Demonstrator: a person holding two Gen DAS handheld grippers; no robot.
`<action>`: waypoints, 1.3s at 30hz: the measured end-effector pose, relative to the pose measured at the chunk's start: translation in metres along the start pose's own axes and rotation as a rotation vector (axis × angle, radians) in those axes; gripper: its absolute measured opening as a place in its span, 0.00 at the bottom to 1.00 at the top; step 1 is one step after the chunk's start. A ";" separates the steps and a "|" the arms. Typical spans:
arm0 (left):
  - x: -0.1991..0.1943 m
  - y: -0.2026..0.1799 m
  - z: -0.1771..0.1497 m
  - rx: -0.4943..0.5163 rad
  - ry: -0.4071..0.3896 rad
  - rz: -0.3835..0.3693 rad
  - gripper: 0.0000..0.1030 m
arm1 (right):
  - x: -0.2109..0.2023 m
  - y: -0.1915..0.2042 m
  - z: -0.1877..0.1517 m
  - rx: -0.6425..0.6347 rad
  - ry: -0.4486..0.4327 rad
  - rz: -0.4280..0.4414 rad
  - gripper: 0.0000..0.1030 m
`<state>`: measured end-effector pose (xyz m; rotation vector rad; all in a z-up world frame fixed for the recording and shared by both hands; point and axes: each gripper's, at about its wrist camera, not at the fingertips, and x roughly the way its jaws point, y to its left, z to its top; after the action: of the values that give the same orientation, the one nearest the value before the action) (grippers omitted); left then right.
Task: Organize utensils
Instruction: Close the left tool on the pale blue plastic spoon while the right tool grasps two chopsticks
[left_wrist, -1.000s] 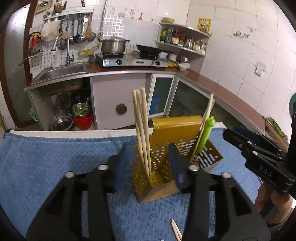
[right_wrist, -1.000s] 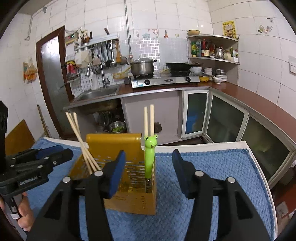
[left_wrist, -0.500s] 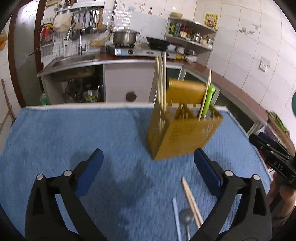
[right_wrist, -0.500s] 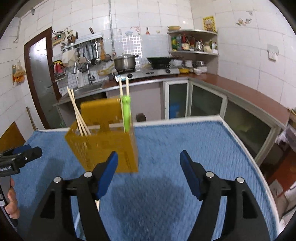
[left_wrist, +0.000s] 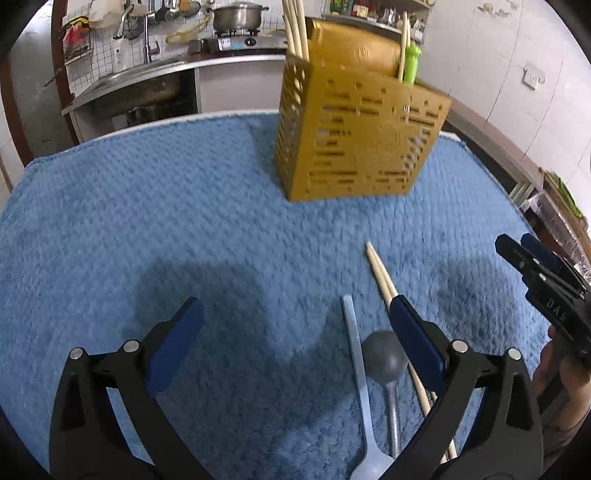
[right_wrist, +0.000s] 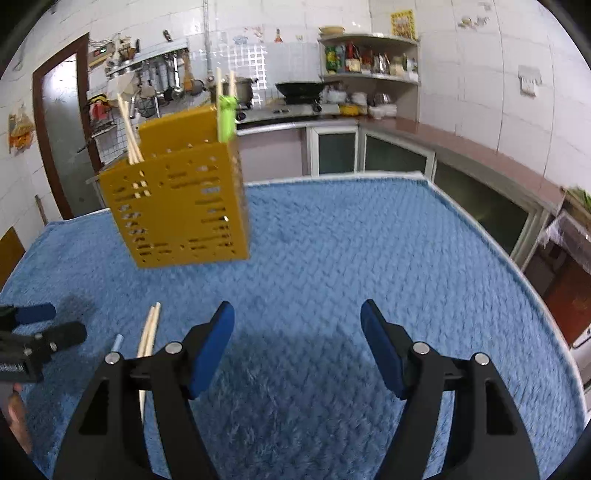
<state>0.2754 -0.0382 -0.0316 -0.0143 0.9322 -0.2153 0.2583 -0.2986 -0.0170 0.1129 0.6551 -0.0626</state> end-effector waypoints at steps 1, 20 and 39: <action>0.003 -0.001 -0.001 -0.001 0.014 -0.001 0.87 | 0.002 0.000 -0.001 0.004 0.008 0.001 0.68; 0.029 -0.022 0.007 0.003 0.164 -0.075 0.12 | 0.003 0.010 0.002 -0.030 0.040 -0.022 0.68; 0.043 -0.042 0.010 0.068 0.202 -0.048 0.07 | 0.010 0.011 -0.004 -0.023 0.080 -0.026 0.68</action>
<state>0.3005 -0.0884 -0.0550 0.0489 1.1255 -0.2965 0.2650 -0.2870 -0.0256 0.0848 0.7371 -0.0762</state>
